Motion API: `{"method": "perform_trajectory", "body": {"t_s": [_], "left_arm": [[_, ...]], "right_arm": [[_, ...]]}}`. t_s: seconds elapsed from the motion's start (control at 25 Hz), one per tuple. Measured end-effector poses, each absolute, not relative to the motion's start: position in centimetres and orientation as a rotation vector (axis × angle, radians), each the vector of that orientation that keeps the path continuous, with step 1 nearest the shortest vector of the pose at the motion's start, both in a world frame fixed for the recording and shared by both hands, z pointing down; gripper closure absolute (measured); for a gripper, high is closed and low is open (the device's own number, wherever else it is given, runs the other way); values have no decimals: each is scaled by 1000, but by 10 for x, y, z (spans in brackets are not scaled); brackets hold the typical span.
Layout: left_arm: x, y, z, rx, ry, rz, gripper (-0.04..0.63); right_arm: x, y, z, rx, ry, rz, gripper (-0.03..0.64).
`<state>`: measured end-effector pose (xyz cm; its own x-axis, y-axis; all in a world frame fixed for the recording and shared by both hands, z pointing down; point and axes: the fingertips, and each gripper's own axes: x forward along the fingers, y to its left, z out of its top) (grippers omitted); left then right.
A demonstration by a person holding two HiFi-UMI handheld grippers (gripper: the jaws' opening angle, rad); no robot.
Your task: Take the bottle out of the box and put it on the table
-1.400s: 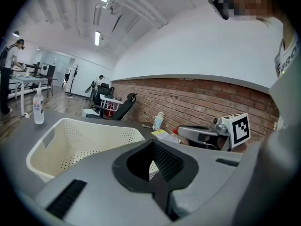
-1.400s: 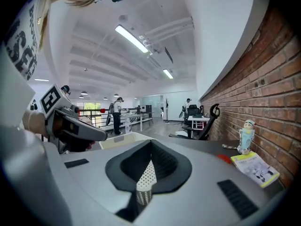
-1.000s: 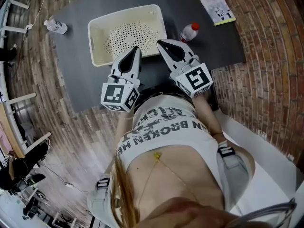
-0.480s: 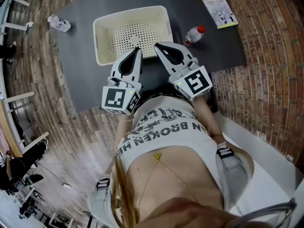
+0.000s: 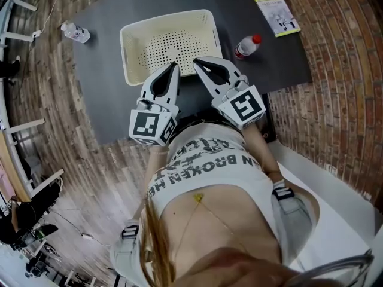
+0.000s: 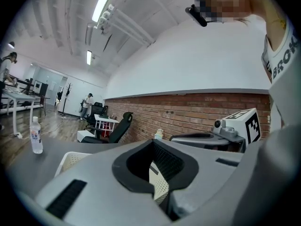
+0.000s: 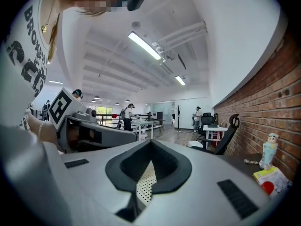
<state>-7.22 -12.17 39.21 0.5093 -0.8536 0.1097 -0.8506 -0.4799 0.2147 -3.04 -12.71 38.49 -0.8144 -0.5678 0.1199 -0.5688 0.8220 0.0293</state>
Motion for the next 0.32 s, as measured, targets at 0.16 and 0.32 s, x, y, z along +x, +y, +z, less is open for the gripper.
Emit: {"method": "perform_trajectory", "body": {"t_s": [0.16,0.32], "left_arm": [[-76,-124,397,2502,-1443,-1,591],[-81,-126,397,2497,-1445,10,591]], "right_arm": [[-33,-129,389,898,-2857,2,607],[-37,-131,388,885,-2865,-9,607]]}}
